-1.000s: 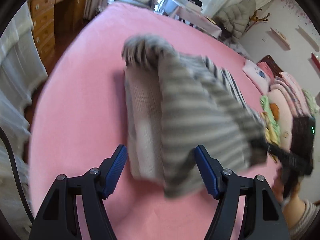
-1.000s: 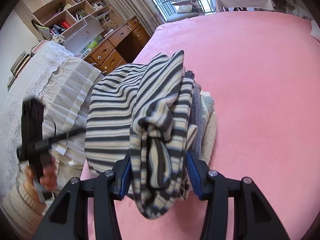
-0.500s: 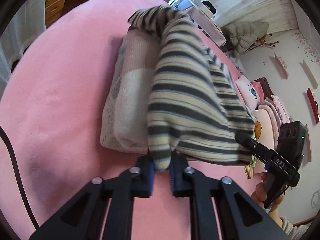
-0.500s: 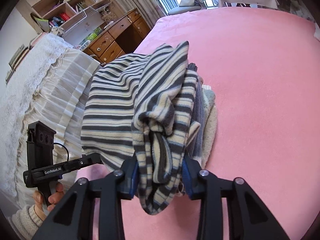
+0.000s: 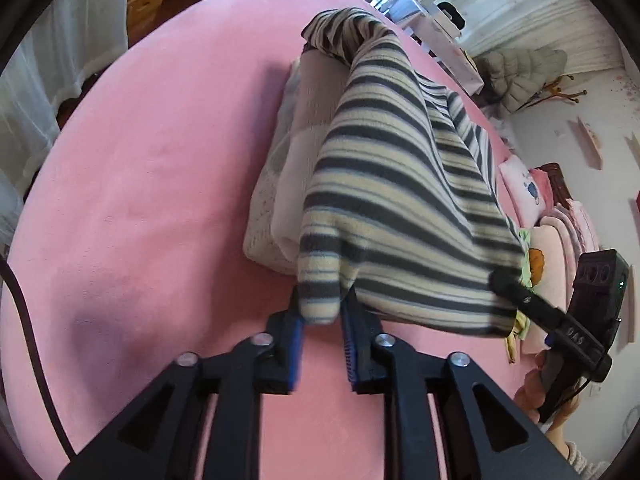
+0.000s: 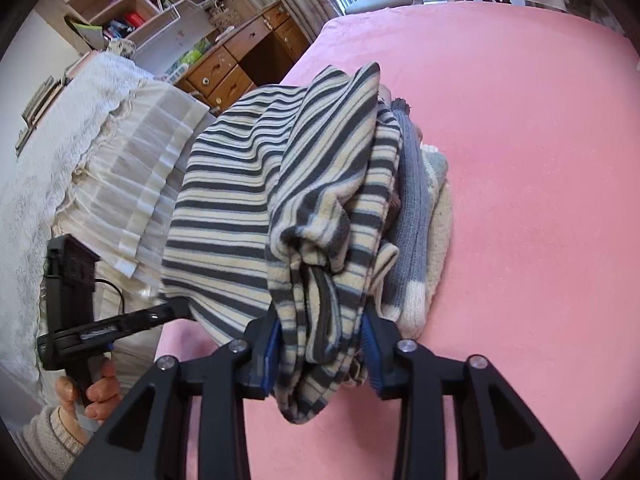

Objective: Fold small clothes

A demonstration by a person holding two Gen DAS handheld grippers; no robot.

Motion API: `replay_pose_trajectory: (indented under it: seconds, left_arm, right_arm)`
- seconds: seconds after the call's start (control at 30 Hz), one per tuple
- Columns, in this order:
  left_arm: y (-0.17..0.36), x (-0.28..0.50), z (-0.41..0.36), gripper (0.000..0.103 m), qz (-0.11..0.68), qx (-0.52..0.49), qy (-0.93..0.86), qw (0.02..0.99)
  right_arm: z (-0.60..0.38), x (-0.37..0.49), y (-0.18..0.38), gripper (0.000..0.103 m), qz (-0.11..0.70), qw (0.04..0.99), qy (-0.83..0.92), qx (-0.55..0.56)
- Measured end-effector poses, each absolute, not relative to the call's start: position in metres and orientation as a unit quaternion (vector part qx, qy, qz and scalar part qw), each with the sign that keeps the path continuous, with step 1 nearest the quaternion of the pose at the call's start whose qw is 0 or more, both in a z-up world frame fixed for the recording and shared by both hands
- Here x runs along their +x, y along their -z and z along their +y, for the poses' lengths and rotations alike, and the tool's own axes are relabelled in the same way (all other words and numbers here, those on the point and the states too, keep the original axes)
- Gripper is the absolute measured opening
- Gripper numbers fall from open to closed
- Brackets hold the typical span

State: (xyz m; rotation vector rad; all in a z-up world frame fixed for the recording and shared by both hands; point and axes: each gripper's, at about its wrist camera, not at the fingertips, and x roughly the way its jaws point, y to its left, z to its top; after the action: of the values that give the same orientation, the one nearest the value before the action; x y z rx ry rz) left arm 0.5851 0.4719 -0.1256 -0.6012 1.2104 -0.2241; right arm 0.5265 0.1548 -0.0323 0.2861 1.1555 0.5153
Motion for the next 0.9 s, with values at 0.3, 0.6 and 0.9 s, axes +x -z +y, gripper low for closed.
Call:
replay_pose_trajectory:
  seconds: [0.3,0.6,0.9]
  left_arm:
    - [0.078,0.606,0.512,0.069,0.52,-0.247,0.069,0.814]
    - [0.052,0.735,0.498,0.069,0.504,-0.186,0.083,0.839]
    - [0.076,0.82,0.471,0.069,0.533,-0.179,0.09,0.822]
  right_arm:
    - [0.135,0.583,-0.015,0.071,0.484,0.834,-0.23,0.132]
    - [0.155,0.689,0.015,0.055,0.529,0.8,-0.255,0.123]
    - [0.179,0.726,0.058,0.051,0.568,0.774,-0.261,0.099]
